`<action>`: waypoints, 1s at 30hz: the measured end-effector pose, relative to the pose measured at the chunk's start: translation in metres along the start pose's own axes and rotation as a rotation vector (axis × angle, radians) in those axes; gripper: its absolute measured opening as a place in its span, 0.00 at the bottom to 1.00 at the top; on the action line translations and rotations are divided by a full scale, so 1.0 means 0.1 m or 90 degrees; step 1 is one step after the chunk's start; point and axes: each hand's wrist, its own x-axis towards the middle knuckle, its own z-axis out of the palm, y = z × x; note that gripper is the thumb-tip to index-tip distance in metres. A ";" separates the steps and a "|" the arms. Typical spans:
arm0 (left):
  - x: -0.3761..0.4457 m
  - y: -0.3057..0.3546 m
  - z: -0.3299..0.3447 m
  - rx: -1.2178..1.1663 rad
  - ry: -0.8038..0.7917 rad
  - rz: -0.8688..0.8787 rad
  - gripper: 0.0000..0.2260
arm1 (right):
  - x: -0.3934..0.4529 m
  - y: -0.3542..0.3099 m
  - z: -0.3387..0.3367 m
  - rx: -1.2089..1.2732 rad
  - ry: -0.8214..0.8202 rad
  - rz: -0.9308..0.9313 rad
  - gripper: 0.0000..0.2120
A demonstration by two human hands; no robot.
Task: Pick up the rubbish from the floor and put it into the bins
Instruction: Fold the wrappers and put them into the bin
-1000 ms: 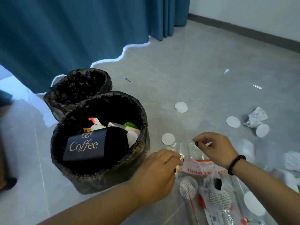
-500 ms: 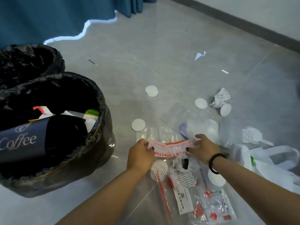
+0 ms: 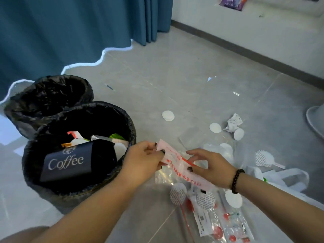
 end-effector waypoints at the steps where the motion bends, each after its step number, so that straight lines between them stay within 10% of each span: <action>1: -0.08 0.11 -0.08 -0.090 -0.022 -0.025 0.04 | -0.05 -0.15 -0.09 -0.002 0.007 -0.002 0.18; 12: -0.29 0.59 -0.62 -0.359 -0.021 0.003 0.08 | -0.32 -1.57 -0.68 0.297 -0.072 0.204 0.12; 18: -0.44 0.74 -0.70 -0.429 -0.130 0.067 0.19 | -0.18 -2.14 -0.81 0.324 0.206 0.081 0.06; 30: -0.70 0.48 -0.90 -0.381 -0.148 0.003 0.16 | -0.20 -2.37 -0.41 0.475 0.297 0.013 0.10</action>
